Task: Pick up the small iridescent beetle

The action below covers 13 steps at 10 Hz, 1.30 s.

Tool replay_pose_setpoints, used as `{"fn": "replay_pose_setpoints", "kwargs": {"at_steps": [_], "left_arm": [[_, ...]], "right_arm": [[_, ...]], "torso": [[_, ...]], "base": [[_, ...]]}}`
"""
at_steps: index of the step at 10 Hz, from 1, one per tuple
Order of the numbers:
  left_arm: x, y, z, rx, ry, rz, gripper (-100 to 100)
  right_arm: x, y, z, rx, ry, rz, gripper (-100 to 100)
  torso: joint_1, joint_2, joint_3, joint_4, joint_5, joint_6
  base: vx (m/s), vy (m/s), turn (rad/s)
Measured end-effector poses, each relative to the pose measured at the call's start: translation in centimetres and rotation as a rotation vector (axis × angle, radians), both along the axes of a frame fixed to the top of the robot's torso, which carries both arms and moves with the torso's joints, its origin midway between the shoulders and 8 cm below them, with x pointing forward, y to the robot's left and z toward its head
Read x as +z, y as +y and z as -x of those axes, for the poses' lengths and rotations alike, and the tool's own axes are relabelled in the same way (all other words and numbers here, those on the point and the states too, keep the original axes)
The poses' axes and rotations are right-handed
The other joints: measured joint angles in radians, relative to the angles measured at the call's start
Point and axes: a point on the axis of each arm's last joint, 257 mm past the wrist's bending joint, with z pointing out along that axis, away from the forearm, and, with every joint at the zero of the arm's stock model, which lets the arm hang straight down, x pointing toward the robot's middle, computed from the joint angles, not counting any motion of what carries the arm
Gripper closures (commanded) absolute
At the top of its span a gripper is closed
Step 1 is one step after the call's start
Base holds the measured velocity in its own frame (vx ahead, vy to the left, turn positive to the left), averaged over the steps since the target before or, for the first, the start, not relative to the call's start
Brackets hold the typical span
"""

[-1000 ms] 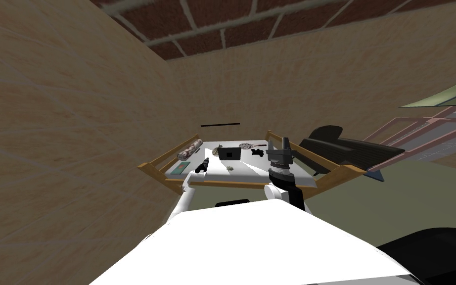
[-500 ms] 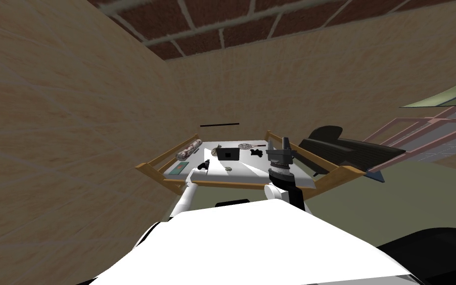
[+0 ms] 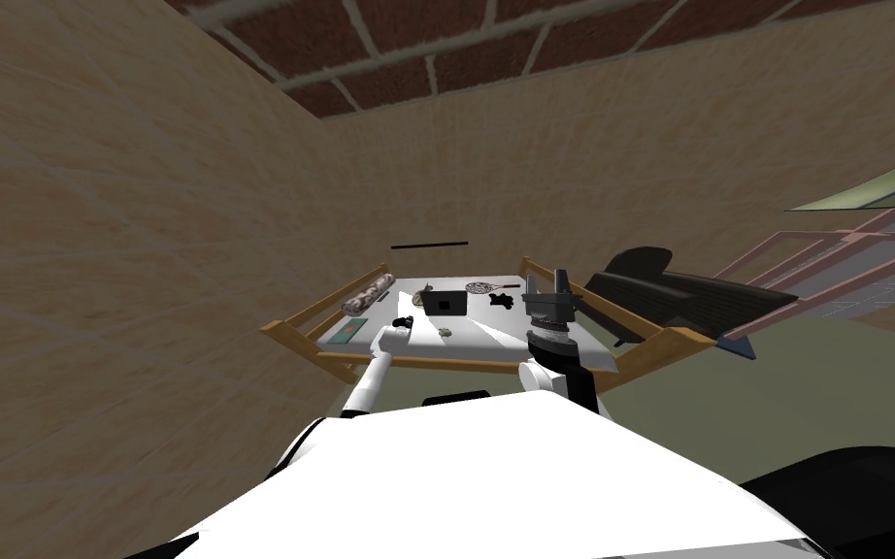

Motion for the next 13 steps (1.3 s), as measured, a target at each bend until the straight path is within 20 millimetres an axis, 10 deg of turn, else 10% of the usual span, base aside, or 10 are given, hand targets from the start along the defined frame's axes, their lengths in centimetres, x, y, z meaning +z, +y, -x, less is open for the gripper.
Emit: {"fn": "replay_pose_setpoints", "kwargs": {"at_steps": [13], "left_arm": [[-7.0,-7.6,5.2,0.048,0.389,0.131,-100]], "right_arm": [[0.0,0.0,0.0,0.0,0.0,0.0,0]], "torso": [[0.001,-0.001,-0.001,0.0,0.0,0.0]], "base": [[0.034,-0.058,-0.003]]}}
